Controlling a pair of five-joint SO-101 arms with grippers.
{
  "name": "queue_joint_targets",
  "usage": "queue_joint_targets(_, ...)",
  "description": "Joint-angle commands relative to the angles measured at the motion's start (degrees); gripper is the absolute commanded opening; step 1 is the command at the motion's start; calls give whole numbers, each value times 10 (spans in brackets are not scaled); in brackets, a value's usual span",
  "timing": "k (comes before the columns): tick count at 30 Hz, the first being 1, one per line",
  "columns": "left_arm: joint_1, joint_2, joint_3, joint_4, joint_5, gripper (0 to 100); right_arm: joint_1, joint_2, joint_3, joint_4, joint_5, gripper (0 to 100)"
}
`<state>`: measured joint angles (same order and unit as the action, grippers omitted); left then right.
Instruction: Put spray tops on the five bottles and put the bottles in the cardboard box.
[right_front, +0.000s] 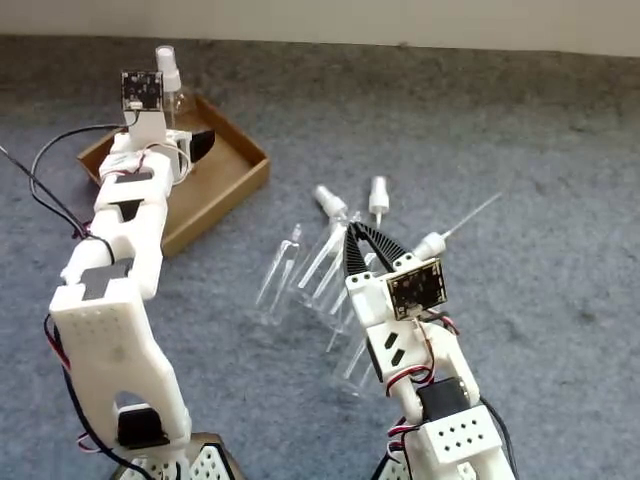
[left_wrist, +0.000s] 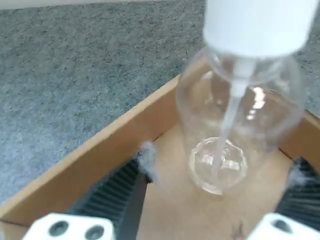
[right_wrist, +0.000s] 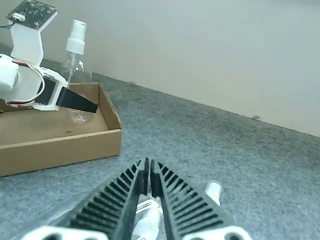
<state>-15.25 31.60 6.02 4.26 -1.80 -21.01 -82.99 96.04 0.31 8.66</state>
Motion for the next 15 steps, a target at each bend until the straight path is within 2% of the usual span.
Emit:
queue_joint_targets(1,-6,-84,28,3,-4,358,-5,-4,63,5,6,12)
queue_joint_targets(10,-4,-246,171,5,-4,358,-5,-4,63,5,6,12)
queue_joint_targets(12,-4,-283,201,32,-5,358,-5,-4,63,5,6,12)
queue_joint_targets(15,-4,-341,226,119,-5,358,-3,-4,63,5,6,12)
